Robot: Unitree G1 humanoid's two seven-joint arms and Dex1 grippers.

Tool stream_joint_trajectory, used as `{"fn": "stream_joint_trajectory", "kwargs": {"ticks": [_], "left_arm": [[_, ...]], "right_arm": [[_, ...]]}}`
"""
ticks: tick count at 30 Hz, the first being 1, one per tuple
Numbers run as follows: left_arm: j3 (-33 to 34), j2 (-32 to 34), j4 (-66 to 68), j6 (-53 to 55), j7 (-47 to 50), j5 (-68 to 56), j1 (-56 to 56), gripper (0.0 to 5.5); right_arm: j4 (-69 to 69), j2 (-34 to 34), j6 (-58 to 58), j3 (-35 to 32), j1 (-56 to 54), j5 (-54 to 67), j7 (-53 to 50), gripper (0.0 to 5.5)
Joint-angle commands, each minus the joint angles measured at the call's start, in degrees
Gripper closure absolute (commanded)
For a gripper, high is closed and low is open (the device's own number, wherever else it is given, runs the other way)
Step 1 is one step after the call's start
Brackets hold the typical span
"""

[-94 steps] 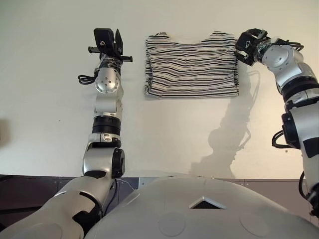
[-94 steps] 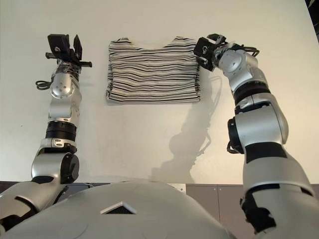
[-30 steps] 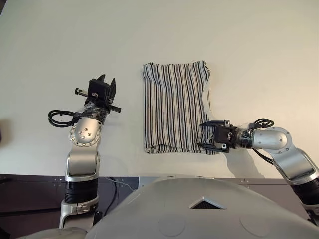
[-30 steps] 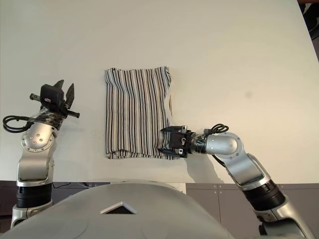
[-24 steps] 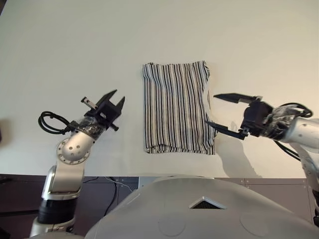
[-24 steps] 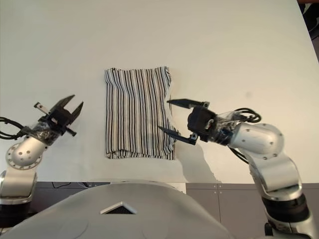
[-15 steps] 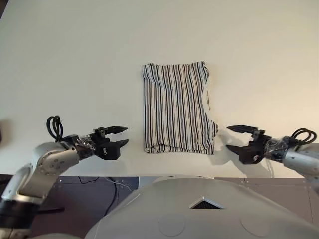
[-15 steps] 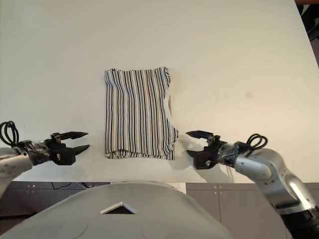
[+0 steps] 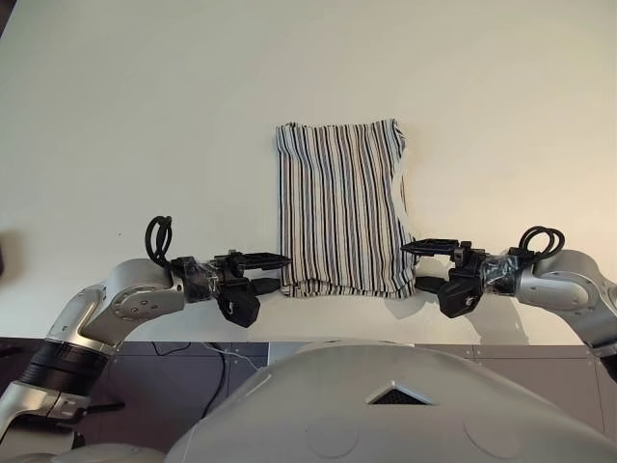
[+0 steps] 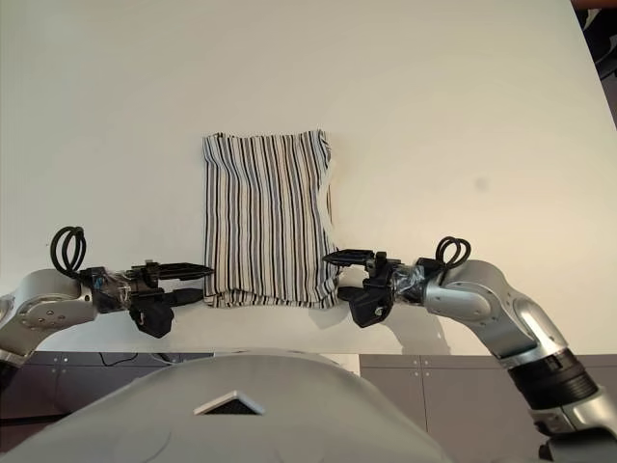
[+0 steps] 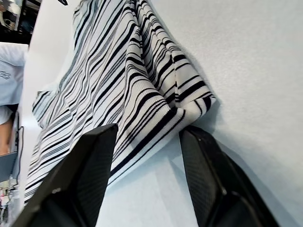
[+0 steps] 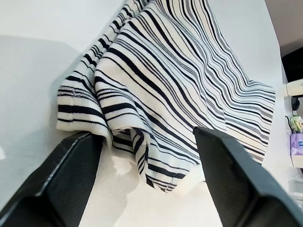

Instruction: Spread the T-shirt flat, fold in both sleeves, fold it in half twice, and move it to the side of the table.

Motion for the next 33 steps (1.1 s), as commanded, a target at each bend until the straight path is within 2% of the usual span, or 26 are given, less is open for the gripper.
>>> {"fn": "stream_joint_trajectory", "kwargs": {"ticks": [1,11,14,21,26,29,33], "left_arm": [[-2.6,-0.5,5.3,-1.5,1.0,6.6,-1.1,3.12],[-6.9,0.6,9.9,-9.5,4.7,10.0,-3.7,3.12],[-8.2,0.3,11.9,-9.4,4.7,12.1,-4.9,3.39],[-8.6,1.2,13.7,-7.8,5.6,12.1,-3.9,4.72],[-9.4,2.0,14.0,-8.0,4.5,10.2,-4.4,5.18],[-10.2,1.6,15.8,-7.9,4.1,8.6,-5.6,5.30],[-11.2,-1.0,13.5,-2.9,1.6,0.3,-7.3,5.34]], "right_arm": [[4.0,0.9,-0.7,3.4,-1.2,-2.6,2.1,2.06],[5.4,0.8,-1.7,5.1,0.5,-2.6,0.9,2.06],[5.1,1.0,-1.0,5.3,0.5,-2.3,0.9,2.53],[6.2,1.1,-2.0,6.8,-1.6,-1.6,2.5,4.01],[6.6,2.6,-0.8,7.3,-2.6,-1.8,1.9,5.01],[6.3,2.4,-0.1,7.0,-2.8,-0.6,2.4,5.38],[1.9,3.5,6.5,6.7,-2.0,8.8,5.5,5.40]]}}
